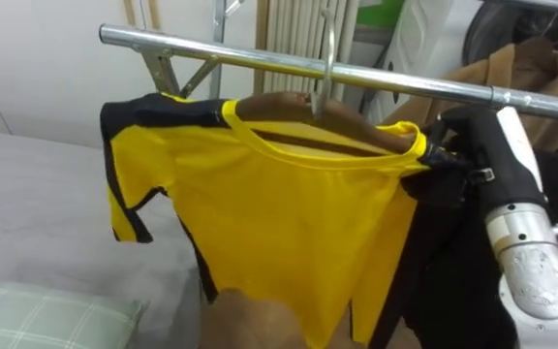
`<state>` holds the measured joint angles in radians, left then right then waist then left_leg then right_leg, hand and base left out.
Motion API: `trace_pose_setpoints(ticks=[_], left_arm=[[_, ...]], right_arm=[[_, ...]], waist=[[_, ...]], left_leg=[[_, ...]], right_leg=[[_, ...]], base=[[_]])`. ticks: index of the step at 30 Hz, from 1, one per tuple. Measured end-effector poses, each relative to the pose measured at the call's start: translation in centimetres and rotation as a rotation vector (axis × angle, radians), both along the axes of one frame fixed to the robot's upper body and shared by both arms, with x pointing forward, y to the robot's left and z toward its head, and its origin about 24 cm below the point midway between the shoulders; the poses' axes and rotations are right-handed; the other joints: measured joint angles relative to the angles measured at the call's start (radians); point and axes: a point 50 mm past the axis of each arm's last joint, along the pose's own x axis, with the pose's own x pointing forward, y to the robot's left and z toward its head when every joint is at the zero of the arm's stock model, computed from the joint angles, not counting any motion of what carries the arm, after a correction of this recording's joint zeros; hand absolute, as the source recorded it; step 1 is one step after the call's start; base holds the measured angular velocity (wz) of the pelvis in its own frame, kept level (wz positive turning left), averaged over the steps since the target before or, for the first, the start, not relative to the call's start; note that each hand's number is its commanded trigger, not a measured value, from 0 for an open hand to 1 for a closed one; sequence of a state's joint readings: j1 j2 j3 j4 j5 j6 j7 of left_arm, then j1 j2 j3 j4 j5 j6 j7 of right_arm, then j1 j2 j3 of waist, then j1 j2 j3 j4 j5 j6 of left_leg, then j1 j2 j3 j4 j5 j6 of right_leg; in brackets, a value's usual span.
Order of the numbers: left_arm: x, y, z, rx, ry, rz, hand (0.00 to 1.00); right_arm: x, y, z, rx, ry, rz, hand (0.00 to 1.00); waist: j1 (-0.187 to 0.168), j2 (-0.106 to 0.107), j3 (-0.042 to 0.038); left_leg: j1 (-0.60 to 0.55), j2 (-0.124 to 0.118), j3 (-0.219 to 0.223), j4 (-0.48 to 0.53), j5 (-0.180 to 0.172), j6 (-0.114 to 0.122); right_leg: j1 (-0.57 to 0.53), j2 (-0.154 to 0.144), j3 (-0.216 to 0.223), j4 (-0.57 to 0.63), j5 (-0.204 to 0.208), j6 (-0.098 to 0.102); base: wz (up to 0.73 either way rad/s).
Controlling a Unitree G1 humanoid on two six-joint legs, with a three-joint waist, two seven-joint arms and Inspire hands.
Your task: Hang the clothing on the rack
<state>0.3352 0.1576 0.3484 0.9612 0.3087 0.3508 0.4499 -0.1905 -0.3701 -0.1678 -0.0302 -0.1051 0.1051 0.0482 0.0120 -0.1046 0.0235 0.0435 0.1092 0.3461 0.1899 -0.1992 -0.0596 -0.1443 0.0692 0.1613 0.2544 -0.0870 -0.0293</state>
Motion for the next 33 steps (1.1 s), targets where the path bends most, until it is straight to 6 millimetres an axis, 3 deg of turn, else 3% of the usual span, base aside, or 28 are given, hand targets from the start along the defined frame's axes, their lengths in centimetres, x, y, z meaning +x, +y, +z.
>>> trace_pose_setpoints(ticks=[8,13,20,29,33], left_arm=[[0.5,0.0,0.0,0.003,-0.014,-0.016,0.00],[0.5,0.0,0.0,0.003,-0.014,-0.016,0.00],[0.9,0.1,0.0,0.003,-0.024,-0.021,0.00],[1.0,0.1,0.0,0.004,-0.025,-0.025,0.00],[1.1,0.1,0.0,0.004,-0.026,-0.028,0.00]], right_arm=[[0.6,-0.9,-2.6,0.177,0.117,-0.012,1.00],[1.0,-0.5,-3.1,0.243,0.141,0.012,1.00],[1.5,-0.9,-5.6,0.369,0.247,0.017,1.00],[1.8,-1.7,-8.0,0.437,0.347,-0.029,1.00],[1.7,-2.1,-9.1,0.450,0.398,-0.047,1.00]], waist=[[0.027,0.001,-0.0009],[0.034,0.002,-0.0017],[0.056,0.001,-0.0076],[0.057,0.003,-0.0083],[0.046,0.003,-0.0087]], left_leg=[[0.010,0.002,-0.017,-0.001,0.001,-0.001],[0.011,0.004,-0.017,-0.001,0.002,-0.004],[0.011,0.004,-0.023,-0.001,0.004,-0.006],[0.006,0.003,-0.027,0.000,0.004,-0.006],[0.002,0.000,-0.048,0.001,0.004,-0.005]], right_leg=[[0.024,-0.003,-0.024,-0.017,0.001,-0.003],[0.024,-0.002,-0.028,-0.017,0.001,-0.005],[0.025,-0.004,-0.039,-0.017,0.003,-0.008],[0.022,-0.005,-0.040,-0.017,0.003,-0.008],[0.027,-0.014,-0.069,-0.020,0.002,-0.009]], base=[[0.08],[0.00],[0.00],[0.01],[0.10]])
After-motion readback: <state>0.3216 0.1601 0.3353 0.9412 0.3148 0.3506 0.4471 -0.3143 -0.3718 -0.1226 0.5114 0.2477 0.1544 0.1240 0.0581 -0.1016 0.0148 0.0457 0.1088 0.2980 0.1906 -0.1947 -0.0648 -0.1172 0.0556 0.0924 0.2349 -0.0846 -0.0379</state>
